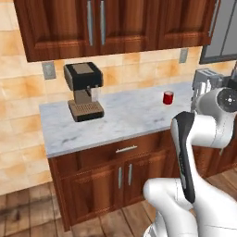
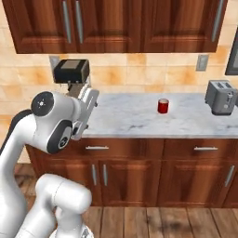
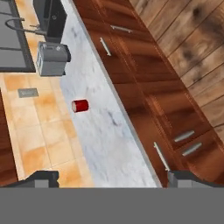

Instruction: Move the mug from next to the sink to the open cabinet. Then, move the bowl with the broccoli to the fridge to clear the area for faucet cleaning.

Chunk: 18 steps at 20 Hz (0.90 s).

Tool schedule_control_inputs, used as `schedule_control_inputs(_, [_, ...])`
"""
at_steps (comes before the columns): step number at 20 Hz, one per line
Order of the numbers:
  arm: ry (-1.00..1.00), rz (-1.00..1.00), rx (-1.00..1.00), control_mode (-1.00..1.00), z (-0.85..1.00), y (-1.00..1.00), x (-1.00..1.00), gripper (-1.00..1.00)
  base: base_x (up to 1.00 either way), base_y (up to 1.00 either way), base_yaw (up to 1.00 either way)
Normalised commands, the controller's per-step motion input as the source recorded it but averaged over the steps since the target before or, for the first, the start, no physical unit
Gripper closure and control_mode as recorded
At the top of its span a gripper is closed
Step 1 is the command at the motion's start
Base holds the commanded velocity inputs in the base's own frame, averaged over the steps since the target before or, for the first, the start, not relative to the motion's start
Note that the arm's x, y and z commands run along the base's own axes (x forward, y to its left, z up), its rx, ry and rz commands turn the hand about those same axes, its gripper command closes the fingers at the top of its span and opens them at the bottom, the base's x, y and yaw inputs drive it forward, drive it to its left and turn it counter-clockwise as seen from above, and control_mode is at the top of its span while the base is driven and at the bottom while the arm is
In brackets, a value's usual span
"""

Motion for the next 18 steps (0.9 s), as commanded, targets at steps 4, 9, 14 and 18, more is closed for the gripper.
schedule_control_inputs(4, [0.00, 0.00, 0.00, 1.00, 0.00, 0.00, 0.00, -1.00, 1.00, -0.33, -0.13])
schedule_control_inputs(9, [0.00, 0.00, 0.00, 1.00, 0.00, 0.00, 0.00, -1.00, 1.00, -0.94, -0.22])
schedule_control_inputs(14, [0.00, 0.00, 0.00, 1.00, 0.00, 0.00, 0.00, -1.00, 0.99, -0.44, 0.00])
schedule_control_inputs(18, [0.00, 0.00, 0.00, 1.00, 0.00, 0.00, 0.00, -1.00, 0.72, -0.36, 0.09])
